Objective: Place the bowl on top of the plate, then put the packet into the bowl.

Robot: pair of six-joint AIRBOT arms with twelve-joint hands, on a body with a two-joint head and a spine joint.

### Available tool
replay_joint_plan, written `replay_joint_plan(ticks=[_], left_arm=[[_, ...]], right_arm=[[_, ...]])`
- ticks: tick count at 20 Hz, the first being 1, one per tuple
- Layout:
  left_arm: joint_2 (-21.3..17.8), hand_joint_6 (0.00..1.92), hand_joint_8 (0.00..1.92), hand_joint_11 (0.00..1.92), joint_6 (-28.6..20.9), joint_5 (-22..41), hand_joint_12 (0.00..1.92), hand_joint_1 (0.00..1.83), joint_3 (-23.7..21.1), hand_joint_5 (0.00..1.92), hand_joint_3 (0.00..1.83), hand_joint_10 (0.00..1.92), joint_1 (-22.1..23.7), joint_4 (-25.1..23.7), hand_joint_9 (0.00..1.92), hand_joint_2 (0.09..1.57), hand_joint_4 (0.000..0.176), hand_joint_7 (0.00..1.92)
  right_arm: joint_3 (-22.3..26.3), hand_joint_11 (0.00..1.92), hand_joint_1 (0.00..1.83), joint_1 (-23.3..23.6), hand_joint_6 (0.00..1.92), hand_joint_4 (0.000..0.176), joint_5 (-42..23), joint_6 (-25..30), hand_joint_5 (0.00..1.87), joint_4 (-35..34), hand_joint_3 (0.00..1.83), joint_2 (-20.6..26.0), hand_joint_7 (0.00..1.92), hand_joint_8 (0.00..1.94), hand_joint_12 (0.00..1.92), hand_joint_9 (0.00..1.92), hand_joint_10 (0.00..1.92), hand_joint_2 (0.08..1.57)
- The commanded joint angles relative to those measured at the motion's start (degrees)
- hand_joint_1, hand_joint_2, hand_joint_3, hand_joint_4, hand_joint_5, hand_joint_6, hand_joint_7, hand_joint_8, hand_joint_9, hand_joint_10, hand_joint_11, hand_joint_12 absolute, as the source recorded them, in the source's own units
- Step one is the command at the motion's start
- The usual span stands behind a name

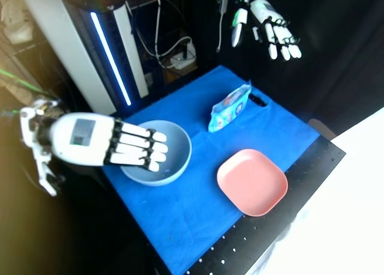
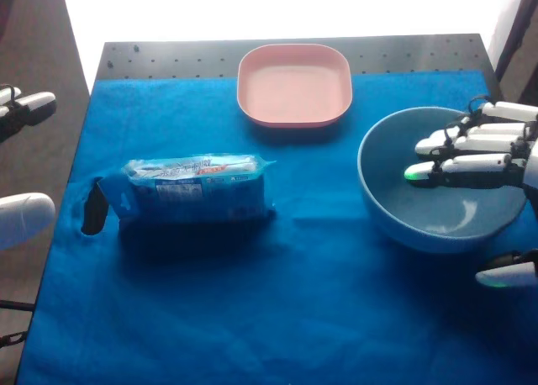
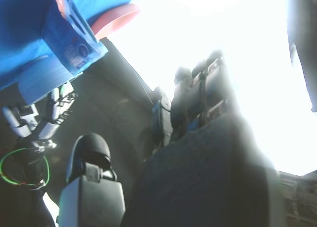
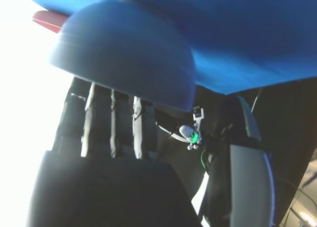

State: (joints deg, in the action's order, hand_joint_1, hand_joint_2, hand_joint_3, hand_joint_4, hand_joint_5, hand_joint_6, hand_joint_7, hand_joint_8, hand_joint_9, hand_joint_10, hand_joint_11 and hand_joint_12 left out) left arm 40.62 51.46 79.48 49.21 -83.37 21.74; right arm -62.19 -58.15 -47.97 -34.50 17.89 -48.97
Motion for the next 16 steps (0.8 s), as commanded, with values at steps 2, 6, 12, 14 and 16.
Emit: replay_joint_plan(ticks=[2,6,12,14,16], left_arm=[[0.3,0.00,0.00,0.01,-0.2,7.0,0.00,0.13,0.2,0.14,0.01,0.01,0.2,0.6,0.08,1.17,0.176,0.15],[0.5,0.00,0.00,0.00,-0.5,7.0,0.00,0.14,0.3,0.13,0.01,0.01,0.2,0.7,0.08,1.19,0.176,0.13],[0.7,0.00,0.00,0.01,-0.7,7.1,0.00,0.18,0.3,0.14,0.00,0.01,0.2,0.7,0.10,1.19,0.175,0.14],[0.8,0.00,0.00,0.00,-0.7,7.1,0.00,0.17,0.3,0.15,0.00,0.00,0.2,0.7,0.10,1.19,0.175,0.14],[0.8,0.00,0.00,0.00,-0.7,7.1,0.00,0.17,0.3,0.15,0.00,0.00,0.2,0.7,0.10,1.20,0.176,0.14]], right_arm=[[-0.6,0.18,0.76,1.6,0.02,0.000,-4.1,0.2,0.58,-0.8,0.00,-0.8,0.46,0.01,0.90,0.46,0.02,1.04],[-1.8,0.33,0.89,3.5,0.06,0.003,-2.0,0.2,0.83,0.4,0.00,-2.1,0.71,0.06,0.85,0.70,0.05,1.04],[-3.4,0.70,1.01,5.0,1.86,0.000,0.1,0.2,0.60,1.1,0.01,-4.2,0.72,1.87,1.89,0.79,1.88,1.17],[-3.5,0.94,1.04,5.4,1.92,0.058,0.3,0.2,0.63,1.5,0.00,-4.4,0.87,1.94,1.92,1.00,1.92,1.22],[-3.7,1.32,1.08,5.9,1.92,0.171,0.4,0.2,0.89,1.9,0.00,-4.6,1.22,1.94,1.92,1.35,1.92,1.31]])
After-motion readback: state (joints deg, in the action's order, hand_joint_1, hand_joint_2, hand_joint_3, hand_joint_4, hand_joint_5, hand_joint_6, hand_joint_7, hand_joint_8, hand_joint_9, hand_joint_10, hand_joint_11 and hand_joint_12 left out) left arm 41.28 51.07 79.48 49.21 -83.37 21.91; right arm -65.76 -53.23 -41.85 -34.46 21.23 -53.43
